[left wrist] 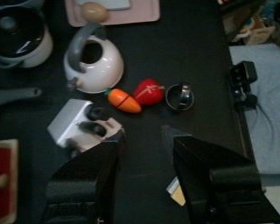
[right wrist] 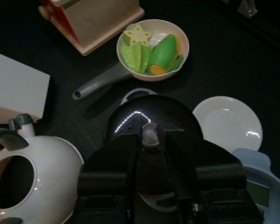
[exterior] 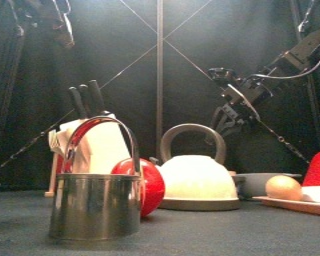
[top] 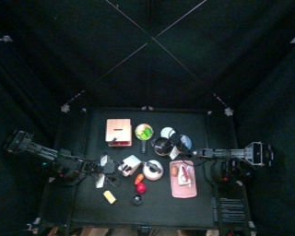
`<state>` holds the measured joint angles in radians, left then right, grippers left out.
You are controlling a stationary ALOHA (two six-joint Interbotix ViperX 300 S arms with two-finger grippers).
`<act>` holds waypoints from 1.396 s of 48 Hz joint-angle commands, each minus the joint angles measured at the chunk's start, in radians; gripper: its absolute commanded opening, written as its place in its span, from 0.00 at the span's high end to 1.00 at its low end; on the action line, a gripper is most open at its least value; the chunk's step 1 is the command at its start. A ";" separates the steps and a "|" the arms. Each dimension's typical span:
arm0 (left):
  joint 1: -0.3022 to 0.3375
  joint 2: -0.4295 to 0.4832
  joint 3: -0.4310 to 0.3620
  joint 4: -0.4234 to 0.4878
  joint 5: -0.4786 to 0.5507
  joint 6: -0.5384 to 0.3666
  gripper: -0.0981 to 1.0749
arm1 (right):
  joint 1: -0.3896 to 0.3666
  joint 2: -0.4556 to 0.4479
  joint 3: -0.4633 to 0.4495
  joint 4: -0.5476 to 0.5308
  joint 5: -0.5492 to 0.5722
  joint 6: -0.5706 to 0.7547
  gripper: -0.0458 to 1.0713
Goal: Grab egg sushi
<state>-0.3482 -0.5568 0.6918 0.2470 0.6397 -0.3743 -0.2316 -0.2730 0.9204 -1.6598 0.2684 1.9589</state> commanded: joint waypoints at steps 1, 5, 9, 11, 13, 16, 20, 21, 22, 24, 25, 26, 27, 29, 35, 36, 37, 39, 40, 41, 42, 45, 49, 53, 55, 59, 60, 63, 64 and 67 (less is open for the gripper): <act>-0.023 0.011 0.011 0.003 -0.081 -0.002 0.22 | 0.000 -0.018 -0.012 0.009 0.000 0.005 0.38; -0.046 0.012 0.046 0.002 -0.112 -0.002 0.18 | 0.011 -0.025 -0.008 0.044 -0.002 0.003 0.38; -0.067 0.020 0.087 0.000 -0.114 -0.002 0.14 | 0.038 -0.031 -0.003 0.089 -0.008 -0.002 0.38; -0.077 0.028 0.109 -0.006 -0.114 -0.002 0.12 | 0.051 -0.035 0.002 0.115 -0.015 -0.003 0.38; -0.084 0.038 0.126 -0.014 -0.114 0.000 0.10 | 0.060 -0.037 0.005 0.133 -0.020 -0.003 0.38; -0.103 0.057 0.143 -0.028 -0.114 0.002 0.07 | 0.067 -0.037 0.008 0.156 -0.020 -0.003 0.38; -0.133 0.078 0.144 -0.034 -0.100 0.002 0.05 | 0.072 -0.037 0.009 0.184 -0.021 -0.003 0.38; -0.149 0.086 0.143 -0.035 -0.091 0.002 0.05 | 0.074 -0.037 0.009 0.195 -0.021 -0.003 0.38; -0.158 0.091 0.143 -0.035 -0.084 0.002 0.05 | 0.075 -0.037 0.008 0.201 -0.021 -0.003 0.38; -0.172 0.098 0.143 -0.037 -0.075 0.000 0.05 | 0.078 -0.037 0.006 0.213 -0.025 -0.003 0.38; -0.187 0.109 0.143 -0.037 -0.064 0.000 0.05 | 0.080 -0.038 0.005 0.218 -0.026 -0.003 0.38; -0.201 0.115 0.143 -0.038 -0.057 0.000 0.05 | 0.080 -0.040 0.003 0.221 -0.029 -0.003 0.38; -0.213 0.123 0.141 -0.040 -0.046 0.000 0.05 | 0.080 -0.041 0.002 0.222 -0.032 -0.003 0.38; -0.241 0.141 0.141 -0.048 -0.023 -0.002 0.05 | 0.080 -0.048 -0.002 0.221 -0.038 -0.003 0.38; -0.281 0.216 0.129 -0.060 0.018 0.000 0.05 | 0.081 -0.051 -0.002 0.219 -0.052 -0.003 0.38; -0.281 0.230 0.127 -0.060 0.020 0.000 0.05 | 0.080 -0.052 -0.002 0.219 -0.052 -0.003 0.38; -0.281 0.242 0.124 -0.060 0.020 0.002 0.05 | 0.080 -0.052 -0.002 0.221 -0.052 -0.003 0.38; -0.281 0.267 0.120 -0.055 0.020 0.003 0.05 | 0.080 -0.052 -0.003 0.222 -0.054 -0.003 0.38; -0.281 0.281 0.118 -0.051 0.021 0.003 0.05 | 0.081 -0.052 -0.003 0.225 -0.052 -0.003 0.38; -0.281 0.293 0.115 -0.044 0.023 0.003 0.05 | 0.081 -0.052 -0.003 0.225 -0.054 -0.003 0.38; -0.281 0.305 0.112 -0.037 0.026 0.003 0.05 | 0.083 -0.052 -0.005 0.227 -0.052 -0.003 0.38; -0.287 0.341 0.106 -0.008 0.031 0.005 0.05 | 0.089 -0.052 -0.005 0.230 -0.054 -0.003 0.38; -0.291 0.377 0.103 0.000 0.037 0.003 0.05 | 0.097 -0.052 -0.005 0.230 -0.054 -0.003 0.38; -0.295 0.405 0.103 -0.015 0.044 0.003 0.05 | 0.103 -0.052 -0.005 0.230 -0.052 -0.003 0.38; -0.296 0.413 0.101 -0.026 0.044 0.003 0.05 | 0.101 -0.052 -0.005 0.230 -0.052 -0.003 0.38; -0.298 0.425 0.098 -0.051 0.040 0.003 0.05 | 0.103 -0.052 -0.005 0.230 -0.052 -0.003 0.38; -0.298 0.428 0.098 -0.054 0.038 0.005 0.05 | 0.103 -0.052 -0.005 0.230 -0.052 -0.003 0.38; -0.298 0.436 0.101 -0.058 0.035 0.005 0.05 | 0.101 -0.052 -0.005 0.230 -0.052 -0.003 0.38; -0.298 0.439 0.104 -0.057 0.035 0.005 0.05 | 0.103 -0.052 -0.005 0.230 -0.052 -0.003 0.38; -0.298 0.449 0.109 -0.052 0.029 0.005 0.05 | 0.101 -0.051 -0.005 0.230 -0.054 -0.003 0.38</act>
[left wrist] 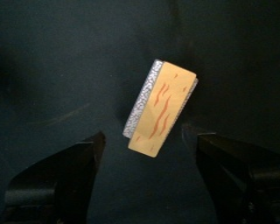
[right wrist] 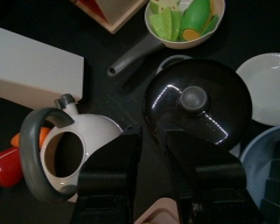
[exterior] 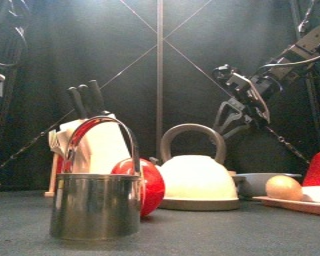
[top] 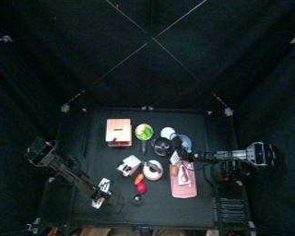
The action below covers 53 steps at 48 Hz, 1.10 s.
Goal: Grab egg sushi
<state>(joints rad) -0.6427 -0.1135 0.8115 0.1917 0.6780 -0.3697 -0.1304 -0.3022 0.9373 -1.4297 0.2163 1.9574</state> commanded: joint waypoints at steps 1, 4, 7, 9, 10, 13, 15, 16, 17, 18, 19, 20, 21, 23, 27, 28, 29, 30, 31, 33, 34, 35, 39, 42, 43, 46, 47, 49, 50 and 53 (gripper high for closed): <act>-0.003 0.009 -0.009 0.006 -0.012 0.000 0.05 | 0.000 -0.021 -0.021 0.000 -0.002 -0.002 0.38; -0.003 0.020 -0.008 0.015 -0.023 0.000 0.05 | 0.000 -0.020 -0.021 0.000 0.000 -0.002 0.38; -0.003 0.034 -0.008 0.029 -0.040 0.000 0.05 | 0.002 -0.020 -0.020 0.000 0.000 0.000 0.38; -0.003 0.044 -0.011 0.035 -0.051 -0.002 0.05 | 0.002 -0.020 -0.018 0.000 0.000 0.000 0.38; -0.003 0.049 -0.012 0.037 -0.055 -0.002 0.05 | 0.000 -0.020 -0.018 0.000 0.000 0.000 0.38; -0.003 0.063 -0.014 0.038 -0.072 -0.002 0.05 | 0.002 -0.020 -0.017 0.000 0.000 0.000 0.38; -0.002 0.072 -0.012 0.038 -0.075 -0.002 0.05 | 0.002 -0.020 -0.017 0.000 0.000 0.000 0.38; -0.002 0.077 -0.012 0.037 -0.077 -0.002 0.05 | 0.002 -0.020 -0.017 0.000 0.000 0.000 0.38; -0.002 0.080 -0.012 0.037 -0.077 -0.002 0.05 | 0.002 -0.020 -0.017 0.000 0.000 0.000 0.38; -0.002 0.086 -0.012 0.037 -0.077 -0.002 0.05 | 0.002 -0.020 -0.015 0.000 0.000 0.000 0.38; -0.002 0.089 -0.012 0.037 -0.077 -0.002 0.05 | 0.002 -0.020 -0.015 0.000 -0.002 0.000 0.38; -0.002 0.092 -0.012 0.037 -0.077 -0.002 0.05 | 0.002 -0.020 -0.015 0.000 0.000 0.000 0.38; -0.002 0.095 -0.014 0.037 -0.077 -0.002 0.05 | 0.002 -0.020 -0.015 0.000 -0.002 0.000 0.38; -0.002 0.098 -0.012 0.037 -0.077 -0.002 0.05 | 0.002 -0.020 -0.015 0.000 0.000 0.000 0.38; -0.002 0.098 -0.009 0.034 -0.078 -0.002 0.06 | 0.002 -0.020 -0.015 0.000 -0.002 0.000 0.38; -0.002 0.100 -0.009 0.032 -0.077 -0.002 0.06 | 0.002 -0.020 -0.015 0.000 0.000 0.000 0.38; -0.002 0.100 -0.006 0.032 -0.078 -0.002 0.06 | 0.000 -0.020 -0.015 0.000 -0.002 0.000 0.38; -0.002 0.100 -0.005 0.031 -0.078 -0.002 0.06 | 0.002 -0.020 -0.015 0.000 0.000 0.000 0.38; -0.002 0.100 -0.003 0.029 -0.078 -0.002 0.06 | 0.000 -0.020 -0.015 0.000 -0.002 0.000 0.38; -0.002 0.100 -0.002 0.028 -0.078 -0.002 0.07 | 0.002 -0.020 -0.015 0.000 -0.002 0.000 0.38; -0.002 0.100 -0.002 0.028 -0.080 -0.002 0.08 | 0.002 -0.020 -0.015 0.002 0.000 0.000 0.38; -0.002 0.100 -0.002 0.028 -0.081 -0.002 0.09 | 0.002 -0.020 -0.014 0.000 0.000 0.000 0.38; -0.002 0.100 -0.002 0.031 -0.083 -0.002 0.13 | 0.002 -0.020 -0.015 0.000 -0.002 0.000 0.38; 0.002 0.101 -0.002 0.028 -0.083 -0.002 0.17 | 0.002 -0.020 -0.015 0.002 0.000 0.000 0.38; 0.002 0.101 0.000 0.028 -0.083 -0.002 0.18 | 0.002 -0.020 -0.014 0.002 -0.002 0.000 0.38; 0.002 0.101 0.000 0.028 -0.083 -0.003 0.22 | 0.002 -0.020 -0.015 0.002 0.000 0.000 0.38; 0.003 0.101 -0.002 0.028 -0.083 -0.005 0.23 | 0.002 -0.020 -0.015 0.002 0.000 0.000 0.38; 0.003 0.101 -0.003 0.028 -0.077 -0.009 0.26 | 0.002 -0.020 -0.014 0.002 0.000 -0.002 0.38; 0.003 0.101 -0.005 0.028 -0.075 -0.009 0.27 | 0.002 -0.020 -0.015 0.000 -0.002 -0.002 0.38; 0.011 0.092 -0.009 0.028 -0.072 -0.009 0.32 | 0.002 -0.020 -0.015 0.002 0.000 0.000 0.38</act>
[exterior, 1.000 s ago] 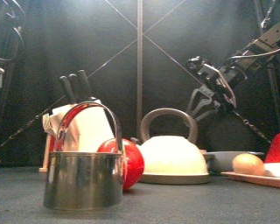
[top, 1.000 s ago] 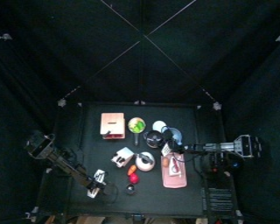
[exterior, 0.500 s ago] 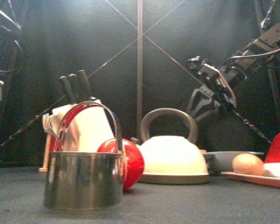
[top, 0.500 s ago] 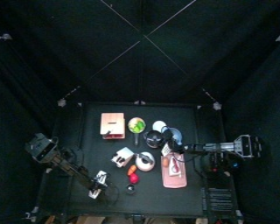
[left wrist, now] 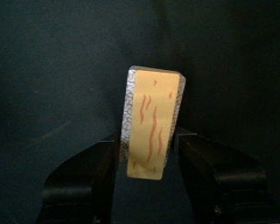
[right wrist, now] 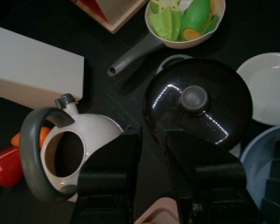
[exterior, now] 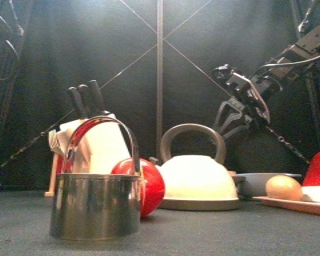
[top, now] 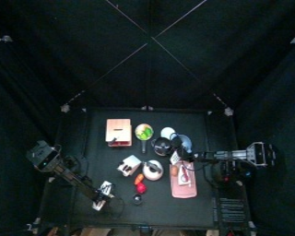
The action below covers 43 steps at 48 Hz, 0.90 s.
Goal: Grab egg sushi
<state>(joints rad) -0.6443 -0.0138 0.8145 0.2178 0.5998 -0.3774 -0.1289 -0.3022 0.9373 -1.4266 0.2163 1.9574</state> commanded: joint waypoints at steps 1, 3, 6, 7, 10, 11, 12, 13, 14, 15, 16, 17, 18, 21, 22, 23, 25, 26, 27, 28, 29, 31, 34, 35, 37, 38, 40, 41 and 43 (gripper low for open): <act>0.014 -0.011 -0.014 0.003 0.008 -0.002 0.33 | 0.000 -0.020 -0.015 -0.002 0.000 0.000 0.38; 0.020 -0.021 -0.018 0.003 0.011 -0.002 0.35 | 0.000 -0.020 -0.014 0.000 0.000 0.000 0.38; 0.031 -0.048 -0.026 0.003 0.018 -0.003 0.38 | 0.000 -0.021 -0.014 0.002 0.000 0.000 0.38; 0.034 -0.055 -0.028 0.003 0.020 -0.003 0.39 | 0.000 -0.020 -0.014 0.005 0.000 -0.002 0.38; 0.041 -0.081 -0.031 0.002 0.025 -0.005 0.41 | 0.000 -0.020 -0.014 0.006 -0.002 -0.002 0.38; 0.046 -0.089 -0.031 0.002 0.025 -0.005 0.41 | 0.000 -0.020 -0.014 0.006 -0.002 -0.002 0.38; 0.049 -0.097 -0.031 0.002 0.025 -0.005 0.41 | 0.000 -0.020 -0.014 0.006 0.000 -0.002 0.38; 0.054 -0.104 -0.031 0.002 0.025 -0.006 0.42 | 0.000 -0.021 -0.014 0.006 -0.002 -0.002 0.38; 0.058 -0.112 -0.029 0.000 0.025 -0.006 0.42 | 0.000 -0.020 -0.014 0.006 -0.002 -0.002 0.38; 0.064 -0.123 -0.029 -0.002 0.025 -0.006 0.42 | 0.000 -0.020 -0.014 0.006 0.000 0.000 0.38; 0.067 -0.127 -0.028 -0.002 0.025 -0.006 0.42 | 0.002 -0.020 -0.014 0.006 -0.002 0.000 0.38; 0.072 -0.133 -0.028 -0.002 0.025 -0.006 0.42 | 0.000 -0.020 -0.014 0.006 0.000 0.000 0.38; 0.077 -0.138 -0.028 -0.003 0.025 -0.006 0.42 | 0.000 -0.020 -0.014 0.006 -0.002 0.000 0.38; 0.084 -0.152 -0.026 -0.002 0.021 -0.006 0.42 | 0.000 -0.021 -0.014 0.008 -0.002 0.000 0.38; 0.089 -0.158 -0.026 -0.002 0.017 -0.008 0.42 | 0.000 -0.020 -0.014 0.008 0.000 0.000 0.38; 0.092 -0.161 -0.028 0.000 0.014 -0.008 0.42 | 0.000 -0.020 -0.015 0.009 0.000 0.000 0.38; 0.098 -0.164 -0.028 0.000 0.012 -0.008 0.42 | 0.002 -0.020 -0.017 0.011 0.000 0.003 0.38; 0.101 -0.166 -0.029 -0.002 0.011 -0.008 0.42 | 0.002 -0.020 -0.018 0.012 0.000 0.003 0.38; 0.106 -0.167 -0.029 0.000 0.011 -0.008 0.42 | 0.000 -0.020 -0.020 0.015 -0.002 0.003 0.38; 0.107 -0.169 -0.031 0.000 0.011 -0.008 0.42 | 0.002 -0.020 -0.021 0.020 -0.002 0.003 0.38; 0.110 -0.170 -0.032 -0.002 0.011 -0.008 0.42 | 0.000 -0.020 -0.023 0.023 -0.002 0.002 0.38; 0.115 -0.172 -0.034 0.000 0.011 -0.008 0.42 | 0.000 -0.020 -0.028 0.034 -0.002 0.000 0.38; 0.121 -0.173 -0.038 0.002 0.011 -0.008 0.42 | 0.002 -0.023 -0.034 0.052 -0.003 0.000 0.38; 0.124 -0.175 -0.040 0.002 0.011 -0.008 0.42 | 0.002 -0.023 -0.037 0.057 -0.005 0.000 0.38; 0.132 -0.176 -0.049 0.003 0.006 -0.008 0.42 | 0.003 -0.025 -0.044 0.072 -0.009 0.000 0.38; 0.135 -0.179 -0.055 0.002 0.003 -0.008 0.42 | 0.003 -0.025 -0.048 0.078 -0.014 0.002 0.38; 0.143 -0.184 -0.069 0.005 -0.006 -0.008 0.42 | 0.008 -0.026 -0.057 0.092 -0.023 0.002 0.38; 0.147 -0.189 -0.077 0.008 -0.011 -0.008 0.42 | 0.011 -0.025 -0.063 0.100 -0.028 0.002 0.38; 0.158 -0.195 -0.091 0.018 -0.028 -0.008 0.42 | 0.018 -0.023 -0.072 0.115 -0.041 0.006 0.38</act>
